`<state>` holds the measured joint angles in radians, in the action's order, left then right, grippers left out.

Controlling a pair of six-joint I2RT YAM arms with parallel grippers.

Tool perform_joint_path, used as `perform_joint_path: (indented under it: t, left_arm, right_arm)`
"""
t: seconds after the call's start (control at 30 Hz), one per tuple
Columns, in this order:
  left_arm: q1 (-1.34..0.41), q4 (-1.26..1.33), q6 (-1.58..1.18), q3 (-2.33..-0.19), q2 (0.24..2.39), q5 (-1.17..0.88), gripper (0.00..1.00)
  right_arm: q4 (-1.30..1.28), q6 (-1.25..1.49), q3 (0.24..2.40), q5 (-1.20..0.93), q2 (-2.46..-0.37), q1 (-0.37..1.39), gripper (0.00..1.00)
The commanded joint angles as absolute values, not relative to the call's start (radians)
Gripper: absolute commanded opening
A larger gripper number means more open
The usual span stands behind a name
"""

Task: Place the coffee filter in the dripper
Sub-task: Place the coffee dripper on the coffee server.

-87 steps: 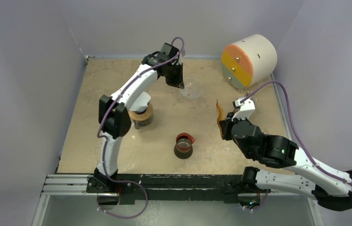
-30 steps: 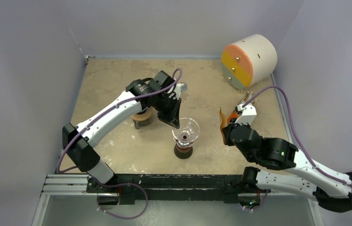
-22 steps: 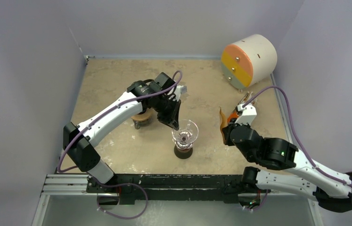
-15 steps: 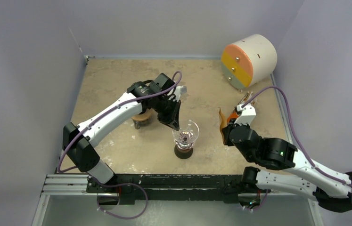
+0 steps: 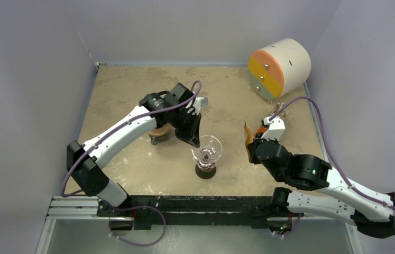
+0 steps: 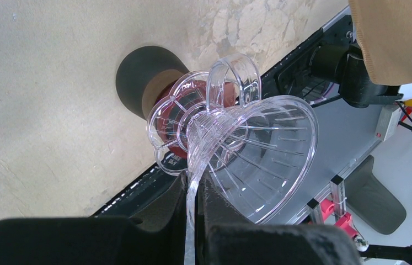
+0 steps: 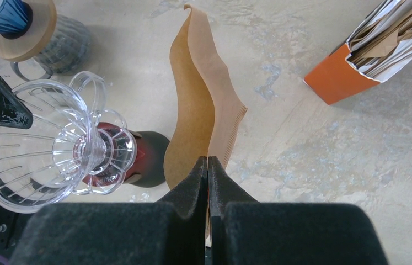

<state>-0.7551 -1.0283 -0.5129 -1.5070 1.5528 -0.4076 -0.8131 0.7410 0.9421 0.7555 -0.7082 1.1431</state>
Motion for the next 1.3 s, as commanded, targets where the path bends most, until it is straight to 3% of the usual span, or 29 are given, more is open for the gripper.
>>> perform_joint_path:
  t: [0.0, 0.77, 1.0, 1.27]
  left_arm:
    - [-0.76, -1.023, -0.526, -1.522, 1.501, -0.433, 0.0]
    - [-0.762, -0.985, -0.538, -1.466, 1.509, -0.454, 0.01]
    - [-0.762, -0.988, -0.527, -1.48, 1.519, -0.445, 0.11]
    - [-0.762, -1.017, -0.502, -1.532, 1.508, -0.428, 0.4]
  right_arm:
    - [-0.79, 0.757, 0.934, 0.755, -0.718, 1.138, 0.0]
    - [-0.776, 0.747, 0.939, 0.749, -0.733, 1.137, 0.0]
    - [-0.77, 0.743, 0.942, 0.743, -0.74, 1.138, 0.0]
    - [-0.757, 0.729, 0.966, 0.709, -0.726, 1.138, 0.0]
